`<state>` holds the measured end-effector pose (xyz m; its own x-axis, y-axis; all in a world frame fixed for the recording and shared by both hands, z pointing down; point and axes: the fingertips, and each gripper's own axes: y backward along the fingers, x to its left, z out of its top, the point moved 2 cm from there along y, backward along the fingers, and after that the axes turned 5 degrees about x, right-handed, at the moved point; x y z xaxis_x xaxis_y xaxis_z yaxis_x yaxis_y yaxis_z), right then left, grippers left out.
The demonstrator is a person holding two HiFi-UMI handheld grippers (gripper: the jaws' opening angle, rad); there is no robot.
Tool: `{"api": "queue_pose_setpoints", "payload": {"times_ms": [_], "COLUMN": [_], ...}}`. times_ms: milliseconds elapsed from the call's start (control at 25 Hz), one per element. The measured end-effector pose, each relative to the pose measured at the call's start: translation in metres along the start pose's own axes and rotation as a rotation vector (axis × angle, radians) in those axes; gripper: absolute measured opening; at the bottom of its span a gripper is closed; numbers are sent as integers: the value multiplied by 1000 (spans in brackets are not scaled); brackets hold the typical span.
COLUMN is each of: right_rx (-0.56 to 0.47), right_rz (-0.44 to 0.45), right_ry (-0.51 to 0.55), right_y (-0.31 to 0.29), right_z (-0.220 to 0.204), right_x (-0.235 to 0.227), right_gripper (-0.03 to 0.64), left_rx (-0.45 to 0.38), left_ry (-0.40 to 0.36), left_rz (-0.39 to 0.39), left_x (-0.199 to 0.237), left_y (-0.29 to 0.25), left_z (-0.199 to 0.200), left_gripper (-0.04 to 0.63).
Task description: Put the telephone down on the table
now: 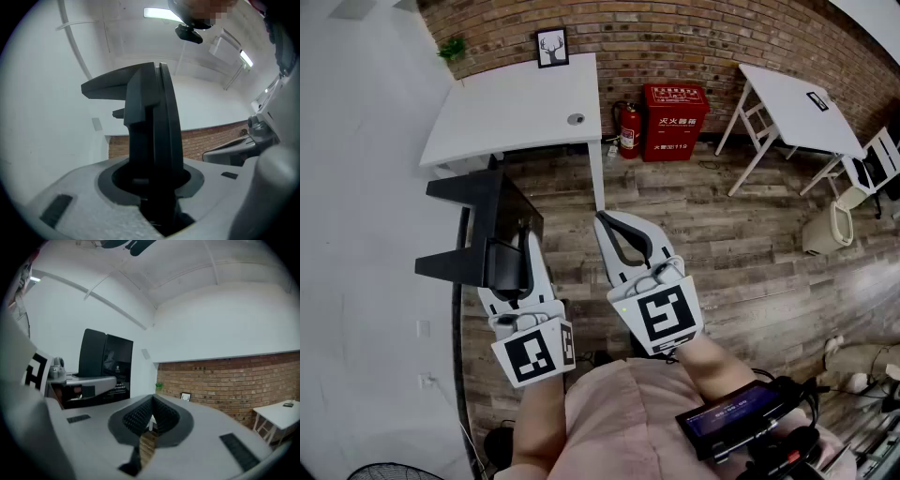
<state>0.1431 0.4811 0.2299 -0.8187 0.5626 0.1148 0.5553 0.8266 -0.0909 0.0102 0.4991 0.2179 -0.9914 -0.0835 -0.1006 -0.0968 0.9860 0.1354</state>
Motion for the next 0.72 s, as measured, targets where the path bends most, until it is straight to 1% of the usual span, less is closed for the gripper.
{"api": "queue_pose_setpoints", "payload": {"times_ms": [400,520,720], "right_rx": [-5,-9,-10], "right_rz": [7,16,30], "right_ry": [-4,-8,-30], "right_y": [0,1,1], "right_z": [-1,-1,-4], "right_x": [4,5,0], "right_gripper": [3,3,3], "left_rx": [9,24,64], "left_ry": [10,30,53], "left_rz": [-22,-56,-134], "left_x": [-2,-7,-18], "left_y": [2,2,-3], "left_z": [-2,-3,-8], "left_gripper": [161,161,161]}}
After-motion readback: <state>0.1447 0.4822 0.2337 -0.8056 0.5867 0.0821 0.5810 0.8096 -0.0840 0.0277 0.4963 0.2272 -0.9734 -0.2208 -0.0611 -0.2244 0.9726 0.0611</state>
